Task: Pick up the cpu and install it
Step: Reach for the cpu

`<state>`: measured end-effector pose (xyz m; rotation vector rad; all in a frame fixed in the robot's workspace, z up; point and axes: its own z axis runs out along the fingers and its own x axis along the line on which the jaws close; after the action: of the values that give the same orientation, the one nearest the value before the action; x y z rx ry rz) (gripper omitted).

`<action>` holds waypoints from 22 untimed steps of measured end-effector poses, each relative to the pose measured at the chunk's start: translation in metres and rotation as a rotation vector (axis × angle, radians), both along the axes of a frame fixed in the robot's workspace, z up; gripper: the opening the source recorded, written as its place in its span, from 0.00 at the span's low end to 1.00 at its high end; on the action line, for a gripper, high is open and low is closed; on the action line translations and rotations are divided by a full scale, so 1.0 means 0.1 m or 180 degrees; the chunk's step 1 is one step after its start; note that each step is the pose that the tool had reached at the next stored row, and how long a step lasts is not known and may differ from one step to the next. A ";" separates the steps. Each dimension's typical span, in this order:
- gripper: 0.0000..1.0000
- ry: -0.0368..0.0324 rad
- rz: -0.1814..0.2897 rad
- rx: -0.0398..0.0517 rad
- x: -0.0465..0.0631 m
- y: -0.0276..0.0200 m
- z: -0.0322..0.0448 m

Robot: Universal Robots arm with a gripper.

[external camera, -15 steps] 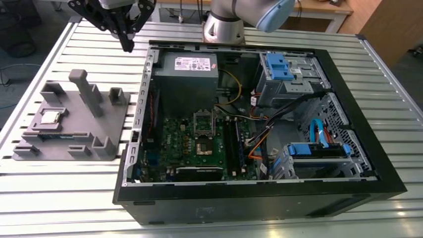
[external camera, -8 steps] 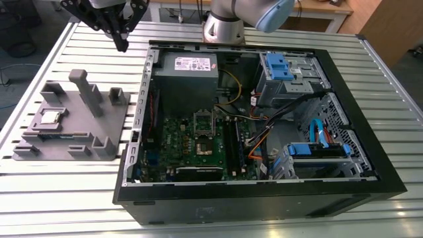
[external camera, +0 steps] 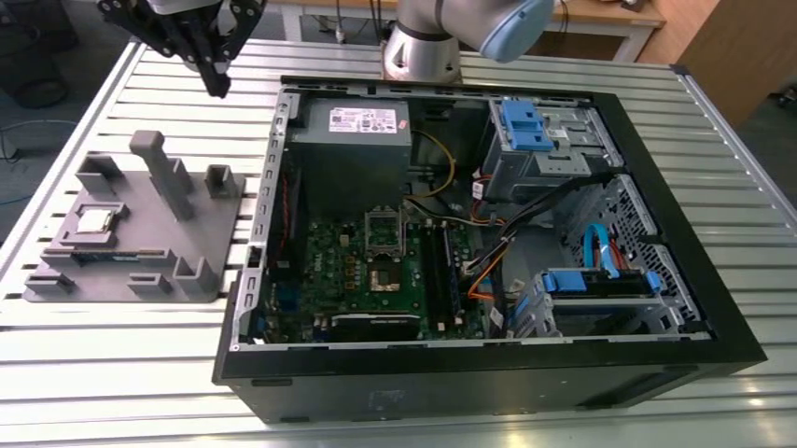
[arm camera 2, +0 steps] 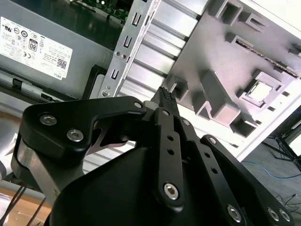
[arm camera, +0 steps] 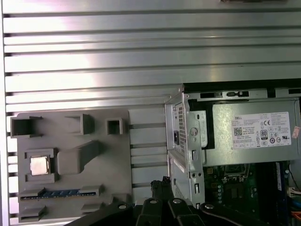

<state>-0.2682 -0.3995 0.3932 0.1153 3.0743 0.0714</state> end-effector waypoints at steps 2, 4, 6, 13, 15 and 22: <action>0.11 -0.0004 0.0000 0.0000 -0.03 0.000 0.000; 0.11 -0.0008 0.0000 0.0000 -0.06 0.000 0.001; 0.11 -0.0012 0.0000 0.0000 -0.09 0.000 0.001; 0.11 -0.0022 0.0000 0.0000 -0.18 0.000 0.000; 0.11 -0.0023 0.0000 0.0000 -0.19 0.000 0.000; 0.11 -0.0023 0.0000 0.0000 -0.21 0.000 0.000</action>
<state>-0.2888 -0.3995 0.3933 0.1148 3.0670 0.0716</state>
